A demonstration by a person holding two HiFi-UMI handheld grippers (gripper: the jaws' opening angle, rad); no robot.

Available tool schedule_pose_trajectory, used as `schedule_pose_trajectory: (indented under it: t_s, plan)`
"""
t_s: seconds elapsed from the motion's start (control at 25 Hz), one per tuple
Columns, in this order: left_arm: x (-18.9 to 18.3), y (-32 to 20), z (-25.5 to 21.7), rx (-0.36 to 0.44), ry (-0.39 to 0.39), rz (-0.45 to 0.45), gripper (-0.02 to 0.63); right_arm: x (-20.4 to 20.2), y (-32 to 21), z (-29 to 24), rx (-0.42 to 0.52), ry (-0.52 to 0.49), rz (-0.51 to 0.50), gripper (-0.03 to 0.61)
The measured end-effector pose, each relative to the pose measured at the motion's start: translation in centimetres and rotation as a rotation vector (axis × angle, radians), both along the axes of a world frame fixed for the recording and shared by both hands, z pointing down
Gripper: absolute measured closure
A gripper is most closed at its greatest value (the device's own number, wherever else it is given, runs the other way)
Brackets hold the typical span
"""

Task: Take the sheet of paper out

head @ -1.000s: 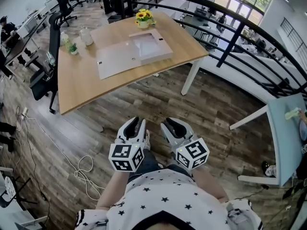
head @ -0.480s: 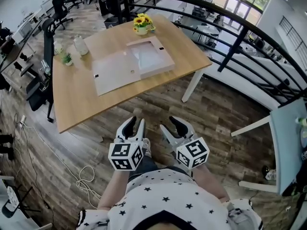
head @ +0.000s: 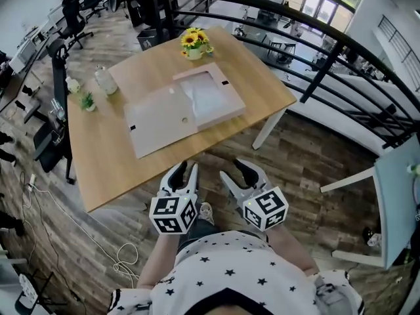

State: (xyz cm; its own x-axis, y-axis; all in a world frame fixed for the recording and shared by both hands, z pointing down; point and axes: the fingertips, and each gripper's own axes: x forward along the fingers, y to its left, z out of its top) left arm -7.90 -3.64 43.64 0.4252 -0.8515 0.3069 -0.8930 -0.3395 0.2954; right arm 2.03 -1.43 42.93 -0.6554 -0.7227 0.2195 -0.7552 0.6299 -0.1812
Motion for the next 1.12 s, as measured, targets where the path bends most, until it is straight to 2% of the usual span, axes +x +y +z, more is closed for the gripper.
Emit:
schedule_pose_trajectory:
  t_s: [0.68,1.12]
  plan:
    - [-2.9,-13.3,1.0,-0.045,-0.015,0.036,0.503,-2.7,-11.9,-0.2,-0.016,-0.001,0.044,0.408]
    - [-4.0,-18.2,3.4,-0.094,-0.044,0.035,0.503,-3.1,-15.5,0.8,-0.021,0.014,0.086,0.408]
